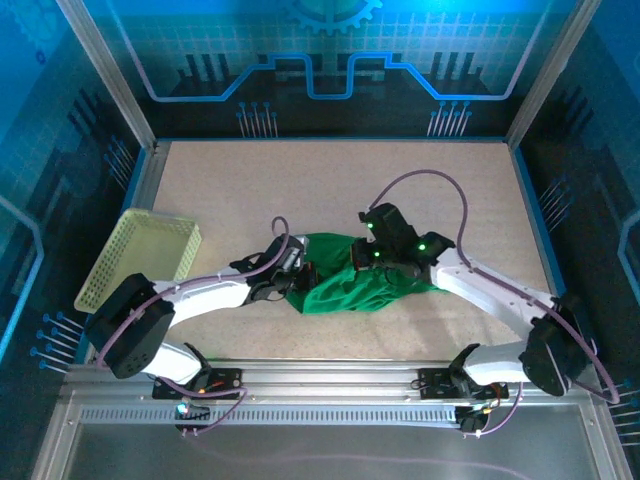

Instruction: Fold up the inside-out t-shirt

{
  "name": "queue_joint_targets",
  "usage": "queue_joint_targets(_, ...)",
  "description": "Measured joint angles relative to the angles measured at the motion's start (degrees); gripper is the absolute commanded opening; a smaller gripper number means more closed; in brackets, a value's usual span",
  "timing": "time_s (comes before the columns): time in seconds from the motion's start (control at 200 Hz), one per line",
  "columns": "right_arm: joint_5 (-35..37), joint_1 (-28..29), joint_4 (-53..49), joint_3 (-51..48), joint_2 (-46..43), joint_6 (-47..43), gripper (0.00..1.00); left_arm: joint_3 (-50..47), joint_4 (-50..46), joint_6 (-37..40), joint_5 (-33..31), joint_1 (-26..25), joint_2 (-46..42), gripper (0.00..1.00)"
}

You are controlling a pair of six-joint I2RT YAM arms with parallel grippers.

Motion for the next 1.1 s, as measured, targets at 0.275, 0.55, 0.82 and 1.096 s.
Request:
queue_joint_targets(0.275, -1.92, -1.6, -6.29, 1.36, -7.37, -0.87, 0.0, -1.73, -0.76, 0.17, -0.31, 4.7, -6.34, 0.02)
queue_joint_targets(0.55, -1.66, 1.51, -7.93, 6.95, -0.35, -0.46, 0.0, -3.28, -4.15, 3.52, -4.96, 2.97, -14.91, 0.57)
queue_joint_targets(0.82, -3.43, 3.72, -5.66, 10.03, 9.88, 3.76, 0.0, -12.94, 4.79, 6.27, -9.31, -10.58, -32.24, 0.79)
queue_joint_targets(1.096, -6.38, 5.6, -2.4, 12.48, 10.51, 9.03, 0.0, -13.35, 15.61, 7.41, -9.11, -12.85, -23.21, 0.85)
